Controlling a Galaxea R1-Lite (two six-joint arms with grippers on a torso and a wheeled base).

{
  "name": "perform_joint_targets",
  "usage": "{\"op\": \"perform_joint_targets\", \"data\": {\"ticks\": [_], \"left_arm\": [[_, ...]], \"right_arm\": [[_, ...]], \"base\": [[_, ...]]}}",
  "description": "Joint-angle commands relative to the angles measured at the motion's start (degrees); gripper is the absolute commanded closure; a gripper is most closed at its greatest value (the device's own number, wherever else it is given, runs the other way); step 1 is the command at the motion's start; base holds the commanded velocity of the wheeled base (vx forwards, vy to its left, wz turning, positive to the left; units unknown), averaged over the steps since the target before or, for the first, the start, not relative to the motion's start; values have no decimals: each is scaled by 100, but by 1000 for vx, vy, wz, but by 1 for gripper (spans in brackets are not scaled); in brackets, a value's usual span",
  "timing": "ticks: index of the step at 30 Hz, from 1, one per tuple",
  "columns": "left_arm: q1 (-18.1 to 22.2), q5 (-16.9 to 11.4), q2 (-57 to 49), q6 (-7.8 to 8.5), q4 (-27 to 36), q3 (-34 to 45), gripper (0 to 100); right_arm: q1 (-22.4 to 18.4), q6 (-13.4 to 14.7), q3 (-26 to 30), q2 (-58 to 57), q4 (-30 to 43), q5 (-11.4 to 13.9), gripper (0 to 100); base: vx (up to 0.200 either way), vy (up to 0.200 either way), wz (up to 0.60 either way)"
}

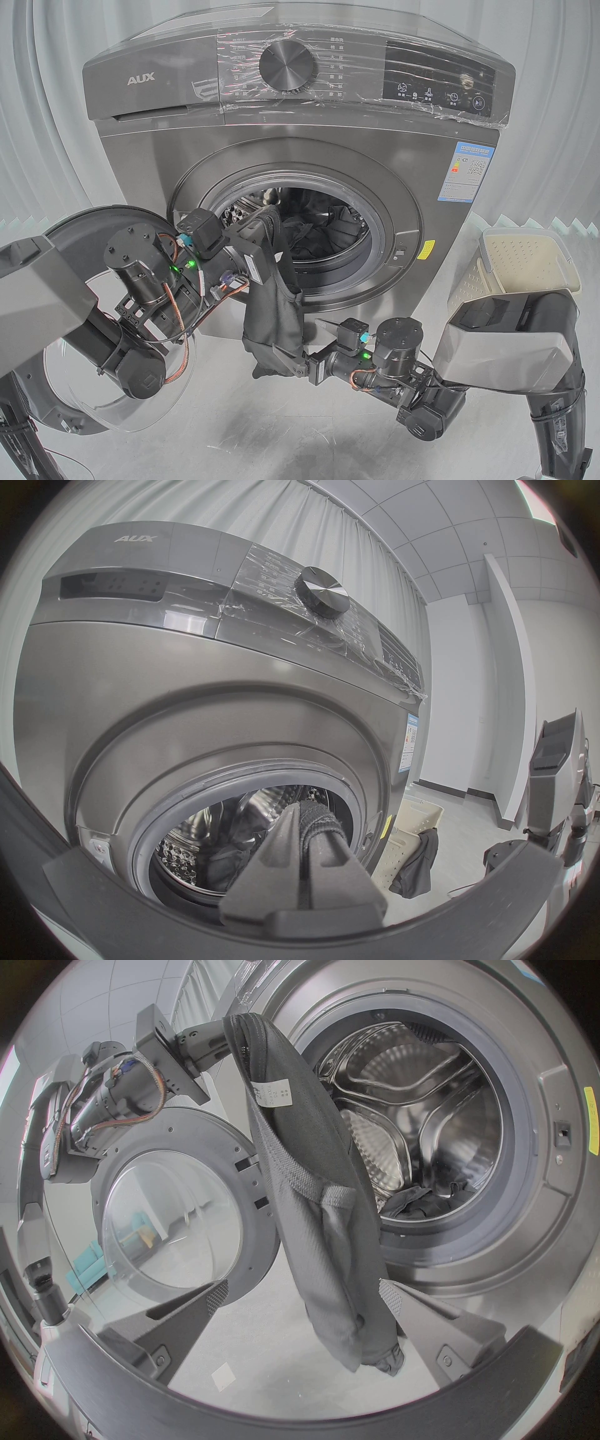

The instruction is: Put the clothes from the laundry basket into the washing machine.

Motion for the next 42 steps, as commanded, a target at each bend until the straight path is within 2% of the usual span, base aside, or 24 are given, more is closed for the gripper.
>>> {"op": "perform_joint_targets", "data": {"ticks": [1, 14, 18, 25, 26, 33, 37, 42], "left_arm": [[-88, 0, 6, -2, 6, -25, 100], [-246, -61, -144, 24, -47, 72, 100], [-317, -52, -223, 15, -47, 54, 100], [-282, -26, -337, 6, -47, 81, 100], [-273, -17, -337, 6, -47, 89, 100], [-115, 0, -320, 15, -38, 327, 100], [-9, -88, -267, 42, -38, 775, 100], [96, -228, -205, 42, -47, 1329, 100]], "right_arm": [[-94, -60, -618, 391, 81, -5, 0], [-393, -113, -1997, 1024, 889, 21, 0], [-375, -113, -2182, 1191, 933, 56, 0], [-332, -113, -2525, 1481, 889, -23, 0], [-332, -113, -2534, 1481, 872, -23, 100], [-455, -104, -2235, 1218, 713, -23, 100], [-657, -104, -1751, 761, 564, -23, 100], [-885, -104, -1426, 207, 494, -23, 100]], "base": [[0, 0, 0], [0, 0, 0], [0, 0, 0], [0, 0, 0], [0, 0, 0], [0, 0, 0], [0, 0, 0], [0, 0, 0]]}}
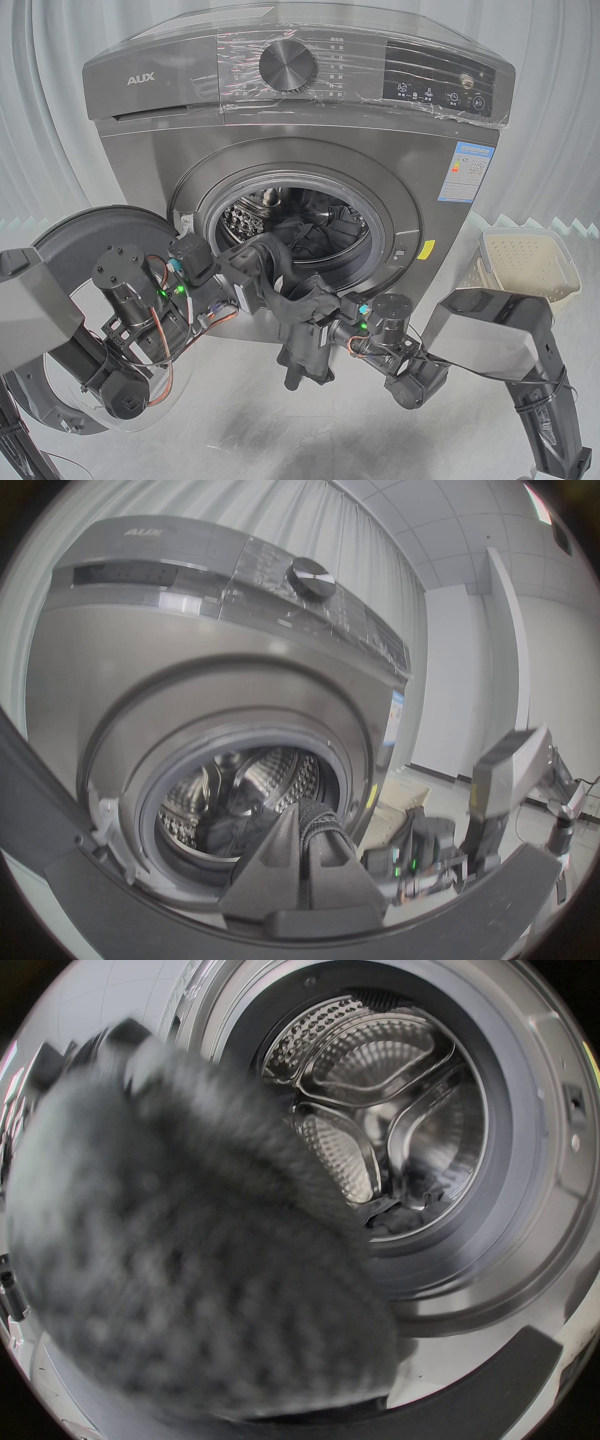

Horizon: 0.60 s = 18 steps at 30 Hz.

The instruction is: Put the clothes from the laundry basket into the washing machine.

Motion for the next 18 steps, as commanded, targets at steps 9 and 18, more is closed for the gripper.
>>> {"op": "perform_joint_targets", "data": {"ticks": [9, 18], "left_arm": [[53, -287, 334, 173, -14, 1410, 100], [35, -323, 316, 147, -14, 1621, 0]], "right_arm": [[-344, 2, 436, -1493, 53, -7, 100], [-274, 2, 427, -1634, 88, -78, 100]], "base": [[0, 0, 0], [0, 0, 0]]}}
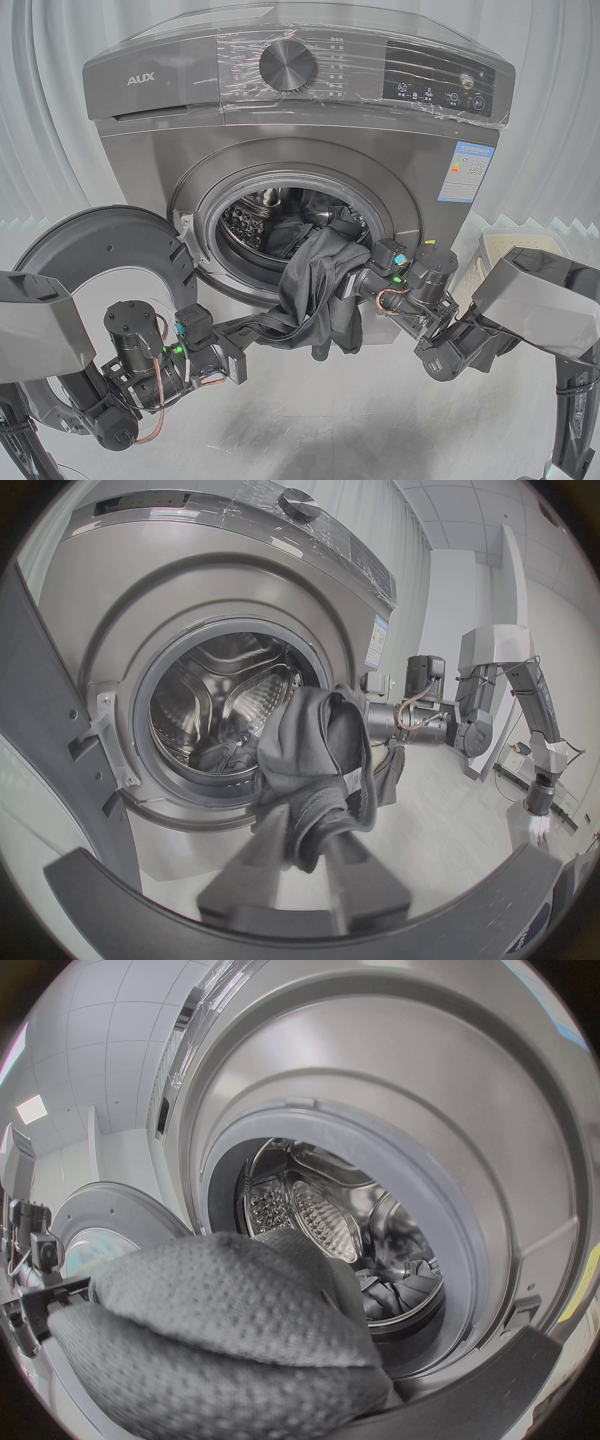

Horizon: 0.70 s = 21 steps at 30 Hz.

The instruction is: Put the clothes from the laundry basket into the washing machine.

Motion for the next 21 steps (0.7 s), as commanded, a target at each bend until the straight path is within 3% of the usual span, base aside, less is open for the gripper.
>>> {"op": "perform_joint_targets", "data": {"ticks": [1, 3, 8, 14, 21], "left_arm": [[-8, 0, 19, -20, 0, 168, 0], [-8, -26, 10, -11, 0, 432, 0], [-26, -474, 45, 112, 0, 1144, 0], [-8, -817, -43, 279, 0, 1443, 0], [123, -615, 54, 156, -8, 643, 0]], "right_arm": [[10, -1, -8, -183, 3, -9, 100], [1, -1, -8, -254, 12, -9, 100], [-43, 8, -8, -544, 214, -9, 100], [1, 8, 36, -693, 214, -18, 100], [212, 8, 369, -913, 135, -18, 100]], "base": [[0, 0, 0], [0, 0, 0], [0, 0, 0], [0, 0, 0], [0, 0, 0]]}}
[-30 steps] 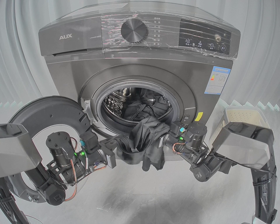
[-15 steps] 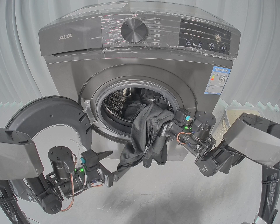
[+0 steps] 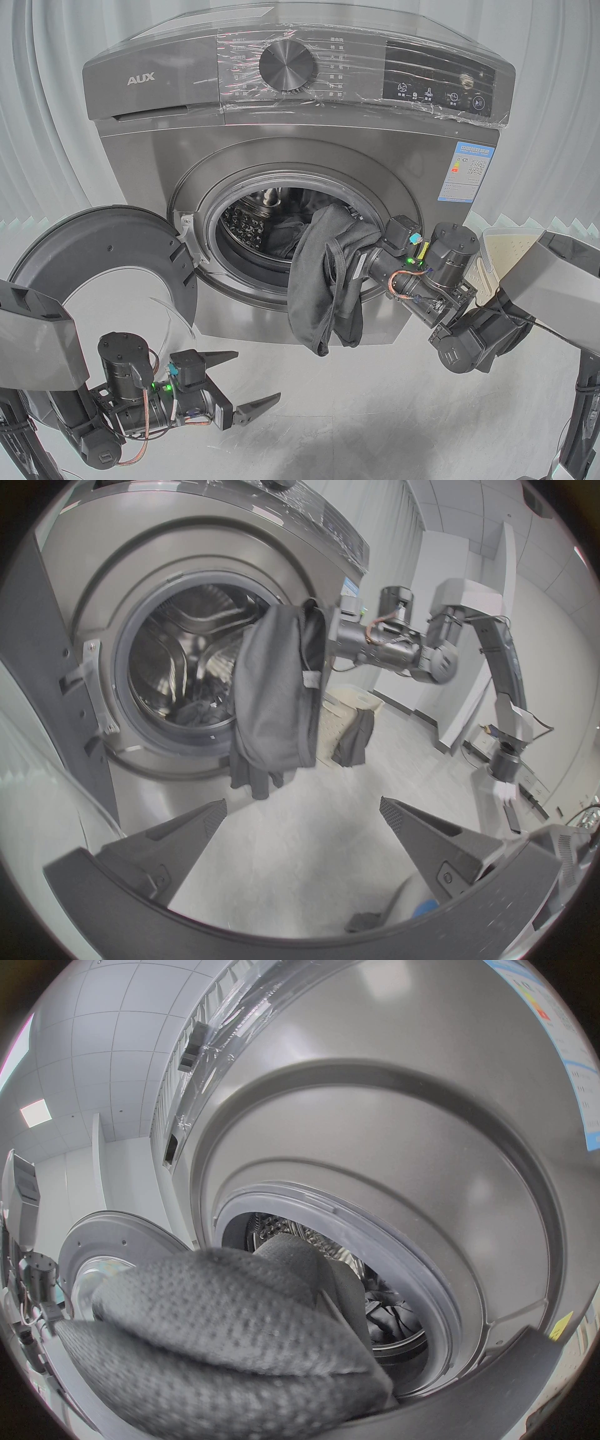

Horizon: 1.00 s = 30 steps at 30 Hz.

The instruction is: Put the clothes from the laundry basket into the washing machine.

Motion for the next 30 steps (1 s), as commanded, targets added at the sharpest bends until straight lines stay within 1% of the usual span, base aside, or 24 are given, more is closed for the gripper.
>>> {"op": "perform_joint_targets", "data": {"ticks": [1, 4, 6, 7, 8, 11, 15, 19, 21, 27, 30], "left_arm": [[122, 190, 76, -92, -6, -621, 0], [130, 357, 137, -251, 3, -1096, 0], [130, 401, 181, -277, 3, -1228, 0], [139, 463, 261, -295, 3, -1403, 0], [139, 463, 261, -295, 3, -1403, 0], [122, 559, 480, -295, -6, -1650, 0], [-37, 665, 674, -321, 3, -1790, 0], [-72, 674, 928, -312, 3, -2001, 0], [-72, 674, 928, -312, 3, -2001, 0], [-72, 638, 1377, -259, 3, -2520, 0], [-72, 621, 1509, -251, 3, -2634, 0]], "right_arm": [[198, 0, 225, -233, -65, 1, 100], [382, 8, 472, -356, -101, 1, 100], [444, 8, 542, -392, -101, 1, 100], [540, 8, 621, -444, -101, -8, 100], [540, 8, 621, -444, -101, -8, 100], [742, 8, 718, -567, -101, -16, 100], [962, 0, 744, -638, -39, -16, 100], [1112, 8, 753, -646, -65, -16, 100], [1112, 8, 753, -646, -65, -16, 100], [1296, 52, 876, -655, -101, -16, 100], [1349, 61, 885, -655, -109, -16, 100]], "base": [[0, 0, 0], [0, 0, 0], [0, 0, 0], [0, 0, 0], [0, 0, 0], [0, 0, 0], [0, 0, 0], [0, 0, 0], [0, 0, 0], [0, 0, 0], [0, 0, 0]]}}
